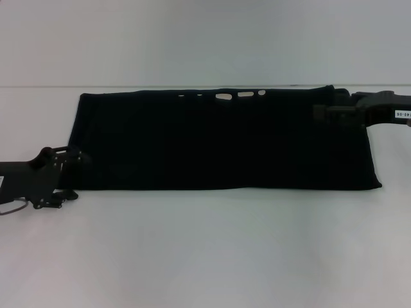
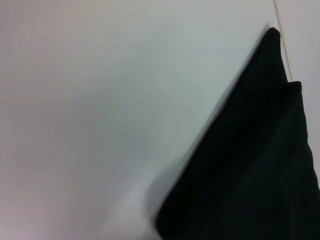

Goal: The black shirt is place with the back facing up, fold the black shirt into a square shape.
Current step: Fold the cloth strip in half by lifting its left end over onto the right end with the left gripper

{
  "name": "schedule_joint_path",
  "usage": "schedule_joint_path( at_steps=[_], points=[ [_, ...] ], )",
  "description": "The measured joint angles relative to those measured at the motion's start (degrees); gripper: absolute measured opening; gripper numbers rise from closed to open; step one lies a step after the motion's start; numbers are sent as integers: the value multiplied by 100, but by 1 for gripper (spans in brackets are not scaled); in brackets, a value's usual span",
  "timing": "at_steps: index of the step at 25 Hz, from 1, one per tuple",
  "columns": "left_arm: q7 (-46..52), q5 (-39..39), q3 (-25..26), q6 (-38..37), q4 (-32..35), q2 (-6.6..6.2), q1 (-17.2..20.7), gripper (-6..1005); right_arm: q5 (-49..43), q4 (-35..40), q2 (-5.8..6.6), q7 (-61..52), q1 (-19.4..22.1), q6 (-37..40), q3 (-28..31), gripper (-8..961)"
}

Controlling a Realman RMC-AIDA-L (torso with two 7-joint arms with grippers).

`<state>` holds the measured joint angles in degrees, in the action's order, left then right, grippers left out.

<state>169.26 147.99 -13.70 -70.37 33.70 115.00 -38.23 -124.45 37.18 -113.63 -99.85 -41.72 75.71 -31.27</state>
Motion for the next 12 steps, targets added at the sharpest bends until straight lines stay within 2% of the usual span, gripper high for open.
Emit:
schedule_joint_path(
  at_steps=[12],
  points=[
    [-24,-225,-2,343,-137,14,8,854,5,0,13,0,7,-12,8,791]
  ],
)
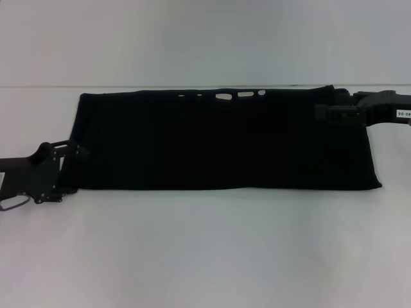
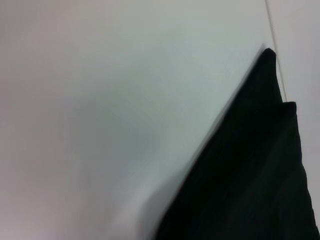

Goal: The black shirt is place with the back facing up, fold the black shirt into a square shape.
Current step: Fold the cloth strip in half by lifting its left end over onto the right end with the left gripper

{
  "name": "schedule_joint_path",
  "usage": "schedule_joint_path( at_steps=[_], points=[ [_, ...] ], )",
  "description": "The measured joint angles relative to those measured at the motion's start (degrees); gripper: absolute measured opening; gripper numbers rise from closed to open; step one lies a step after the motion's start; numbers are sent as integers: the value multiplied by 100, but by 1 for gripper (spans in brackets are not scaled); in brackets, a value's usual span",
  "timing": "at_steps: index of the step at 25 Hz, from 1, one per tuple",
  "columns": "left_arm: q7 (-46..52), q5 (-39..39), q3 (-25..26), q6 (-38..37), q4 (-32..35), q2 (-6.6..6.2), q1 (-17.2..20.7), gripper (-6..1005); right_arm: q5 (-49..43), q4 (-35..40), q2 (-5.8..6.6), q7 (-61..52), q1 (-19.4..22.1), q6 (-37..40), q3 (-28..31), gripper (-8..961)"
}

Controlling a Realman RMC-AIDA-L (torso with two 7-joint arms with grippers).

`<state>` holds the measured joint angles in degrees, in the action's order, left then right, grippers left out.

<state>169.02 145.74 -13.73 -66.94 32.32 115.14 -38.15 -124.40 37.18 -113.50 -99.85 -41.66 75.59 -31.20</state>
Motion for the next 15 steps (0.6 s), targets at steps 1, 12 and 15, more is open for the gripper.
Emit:
schedule_joint_path(
  at_steps=[1,12,15],
  points=[
    [-2,0,0,10,0,0,0,854,2,0,2,0,0,0,0,791],
    [-14,39,2,127,22,-1,47,854,4,0,22,0,0,-9,0,791],
    [-15,40,1,129,29,-1,60,853,4,0,28,0,0,-9,0,791]
  ],
)
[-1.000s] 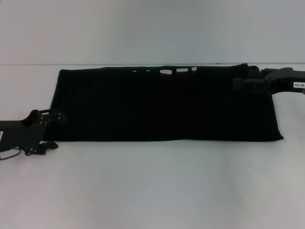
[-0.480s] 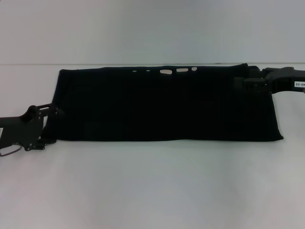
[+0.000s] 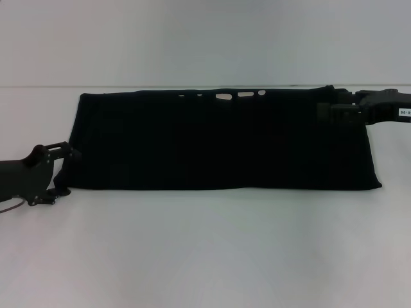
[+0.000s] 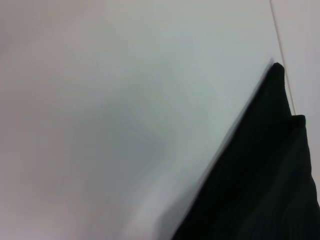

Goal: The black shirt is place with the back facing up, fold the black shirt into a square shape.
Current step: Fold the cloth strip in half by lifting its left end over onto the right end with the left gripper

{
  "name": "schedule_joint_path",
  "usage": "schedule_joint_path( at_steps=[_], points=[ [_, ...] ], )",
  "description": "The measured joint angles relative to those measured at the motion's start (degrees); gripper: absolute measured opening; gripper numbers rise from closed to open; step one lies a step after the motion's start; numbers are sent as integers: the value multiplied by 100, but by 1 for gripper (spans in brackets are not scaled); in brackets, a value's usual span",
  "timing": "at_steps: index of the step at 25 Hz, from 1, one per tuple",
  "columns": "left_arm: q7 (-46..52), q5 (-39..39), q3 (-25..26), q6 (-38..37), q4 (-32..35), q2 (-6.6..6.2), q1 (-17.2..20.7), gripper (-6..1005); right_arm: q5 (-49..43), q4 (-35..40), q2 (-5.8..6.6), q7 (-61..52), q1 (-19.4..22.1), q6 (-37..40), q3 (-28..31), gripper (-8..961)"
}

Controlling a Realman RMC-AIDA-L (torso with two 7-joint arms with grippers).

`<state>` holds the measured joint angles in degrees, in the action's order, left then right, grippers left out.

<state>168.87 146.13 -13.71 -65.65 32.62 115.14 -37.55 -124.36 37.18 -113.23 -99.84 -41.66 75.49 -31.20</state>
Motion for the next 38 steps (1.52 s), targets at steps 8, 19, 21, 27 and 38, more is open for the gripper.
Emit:
schedule_joint_path(
  at_steps=[8,19,21,27,38],
  points=[
    [-17,-33,0,31,17,-15,-1,853,0,0,3,0,0,0,0,791],
    [-191,-44,-13,133,21,-18,-23,854,64,0,-4,0,12,22,0,790],
    [-226,-53,-4,133,21,-18,-24,854,66,0,-6,0,13,30,0,790],
    [-354,-169,-13,132,21,-25,-39,854,70,0,-9,0,17,35,0,790],
    [-819,-143,-85,69,17,-59,-122,851,70,0,-15,0,43,3,0,790]
  ],
)
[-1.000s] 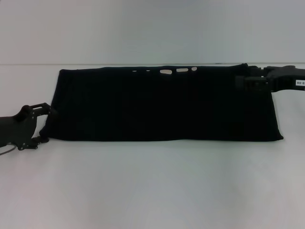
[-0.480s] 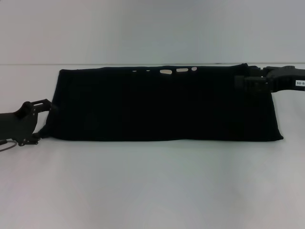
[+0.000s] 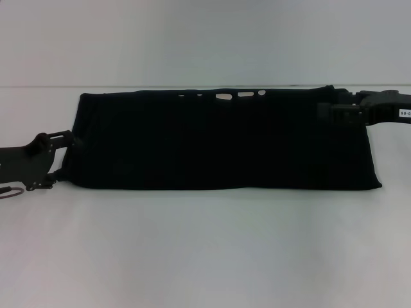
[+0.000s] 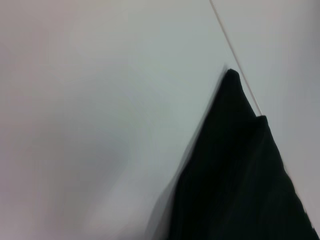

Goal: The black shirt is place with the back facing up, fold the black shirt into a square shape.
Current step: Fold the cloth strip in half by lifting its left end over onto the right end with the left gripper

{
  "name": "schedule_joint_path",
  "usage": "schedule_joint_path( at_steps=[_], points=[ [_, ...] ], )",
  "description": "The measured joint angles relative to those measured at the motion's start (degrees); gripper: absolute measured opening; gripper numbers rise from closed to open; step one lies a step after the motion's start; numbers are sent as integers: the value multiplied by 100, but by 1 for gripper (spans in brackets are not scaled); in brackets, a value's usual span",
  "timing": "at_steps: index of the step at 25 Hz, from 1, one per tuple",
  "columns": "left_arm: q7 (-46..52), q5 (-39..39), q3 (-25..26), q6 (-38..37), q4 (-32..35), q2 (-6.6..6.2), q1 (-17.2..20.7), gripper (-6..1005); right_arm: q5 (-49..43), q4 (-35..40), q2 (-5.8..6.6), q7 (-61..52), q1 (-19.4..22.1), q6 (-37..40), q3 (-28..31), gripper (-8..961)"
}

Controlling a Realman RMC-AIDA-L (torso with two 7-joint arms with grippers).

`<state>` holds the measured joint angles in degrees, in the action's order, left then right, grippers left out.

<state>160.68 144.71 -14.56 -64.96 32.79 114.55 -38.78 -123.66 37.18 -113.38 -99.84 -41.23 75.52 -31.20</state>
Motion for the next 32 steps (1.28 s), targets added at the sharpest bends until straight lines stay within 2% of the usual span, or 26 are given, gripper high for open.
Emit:
schedule_joint_path(
  at_steps=[10,16,21,27,32],
  points=[
    [-162,87,-167,-151,40,-3,26,844,0,0,9,0,1,-1,0,791],
    [-276,91,-280,-225,73,8,70,684,-1,0,17,0,1,15,0,784],
    [-455,93,-289,-282,84,11,80,442,-1,0,18,0,1,11,0,785],
    [-668,93,-298,-298,88,-2,70,203,0,0,14,11,1,-2,0,784],
    [-743,93,-298,-251,88,-10,83,159,-1,0,6,34,1,-3,0,781]
  ],
)
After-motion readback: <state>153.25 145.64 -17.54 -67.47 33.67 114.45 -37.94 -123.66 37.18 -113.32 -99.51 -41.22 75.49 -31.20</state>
